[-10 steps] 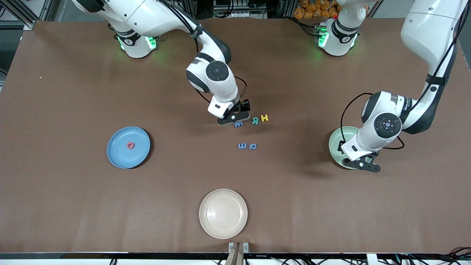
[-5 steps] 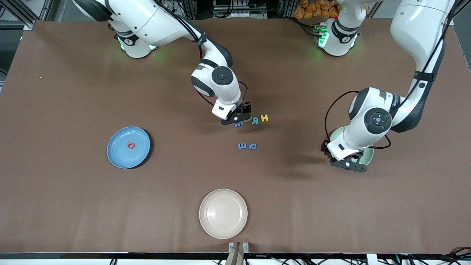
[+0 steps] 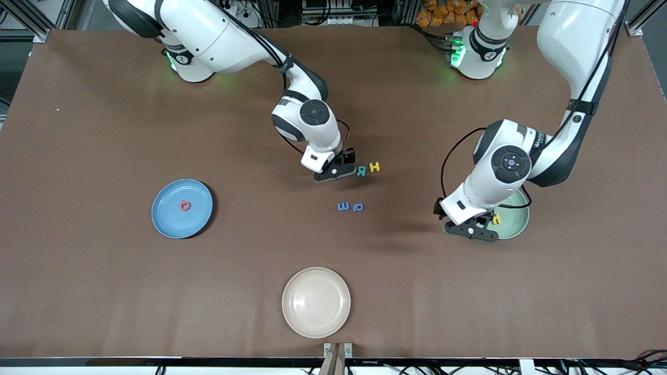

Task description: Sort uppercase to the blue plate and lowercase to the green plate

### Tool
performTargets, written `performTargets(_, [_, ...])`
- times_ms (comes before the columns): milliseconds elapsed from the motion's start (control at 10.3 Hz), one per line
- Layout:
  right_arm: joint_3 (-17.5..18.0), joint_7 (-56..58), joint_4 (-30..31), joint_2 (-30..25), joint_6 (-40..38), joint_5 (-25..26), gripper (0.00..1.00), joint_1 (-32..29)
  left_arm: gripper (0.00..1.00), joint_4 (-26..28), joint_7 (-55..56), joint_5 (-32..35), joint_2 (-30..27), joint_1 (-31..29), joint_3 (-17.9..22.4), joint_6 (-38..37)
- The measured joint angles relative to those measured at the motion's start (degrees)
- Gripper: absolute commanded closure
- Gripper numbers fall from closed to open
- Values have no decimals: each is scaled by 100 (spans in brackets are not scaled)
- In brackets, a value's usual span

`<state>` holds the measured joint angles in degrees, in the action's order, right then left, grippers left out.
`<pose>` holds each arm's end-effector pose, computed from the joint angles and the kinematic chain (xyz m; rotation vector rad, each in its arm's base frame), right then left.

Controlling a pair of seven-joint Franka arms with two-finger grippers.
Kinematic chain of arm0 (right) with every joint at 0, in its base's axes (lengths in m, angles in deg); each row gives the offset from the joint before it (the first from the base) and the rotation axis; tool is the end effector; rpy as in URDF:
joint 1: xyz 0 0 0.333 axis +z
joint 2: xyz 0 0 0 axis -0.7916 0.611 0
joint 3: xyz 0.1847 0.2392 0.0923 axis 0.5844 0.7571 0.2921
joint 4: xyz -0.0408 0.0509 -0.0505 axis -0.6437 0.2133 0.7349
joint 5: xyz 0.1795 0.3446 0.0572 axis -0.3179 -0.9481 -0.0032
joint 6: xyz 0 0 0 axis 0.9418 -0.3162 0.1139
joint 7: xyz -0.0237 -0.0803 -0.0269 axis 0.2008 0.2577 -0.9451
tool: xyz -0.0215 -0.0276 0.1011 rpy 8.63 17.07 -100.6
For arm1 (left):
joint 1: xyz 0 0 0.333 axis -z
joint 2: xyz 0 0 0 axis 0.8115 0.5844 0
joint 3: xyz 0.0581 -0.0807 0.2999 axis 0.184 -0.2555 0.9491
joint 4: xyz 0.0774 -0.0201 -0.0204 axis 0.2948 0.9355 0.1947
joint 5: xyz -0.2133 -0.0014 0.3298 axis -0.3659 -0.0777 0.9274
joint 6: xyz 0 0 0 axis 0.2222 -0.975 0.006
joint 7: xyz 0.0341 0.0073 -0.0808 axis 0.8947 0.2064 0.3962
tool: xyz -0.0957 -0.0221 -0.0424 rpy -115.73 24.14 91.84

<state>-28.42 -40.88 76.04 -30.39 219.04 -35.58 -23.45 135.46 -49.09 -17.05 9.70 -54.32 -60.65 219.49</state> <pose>0.4367 0.5058 0.1759 -2.9910 -0.3371 -0.0523 0.6212 -0.2243 0.3056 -3.1098 0.3957 -0.1068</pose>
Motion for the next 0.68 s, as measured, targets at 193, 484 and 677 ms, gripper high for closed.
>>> performTargets(193, [-4,-4,-36,3,0,8,33,0,20,-167,23,-71,48,189,4,0])
performTargets(484, [-23,-5,-109,20,0,32,39,0,19,-274,-9,-76,58,331,1,0])
performTargets(677, [-27,-8,-132,50,0,111,41,0,19,-280,-270,-76,60,432,-6,0])
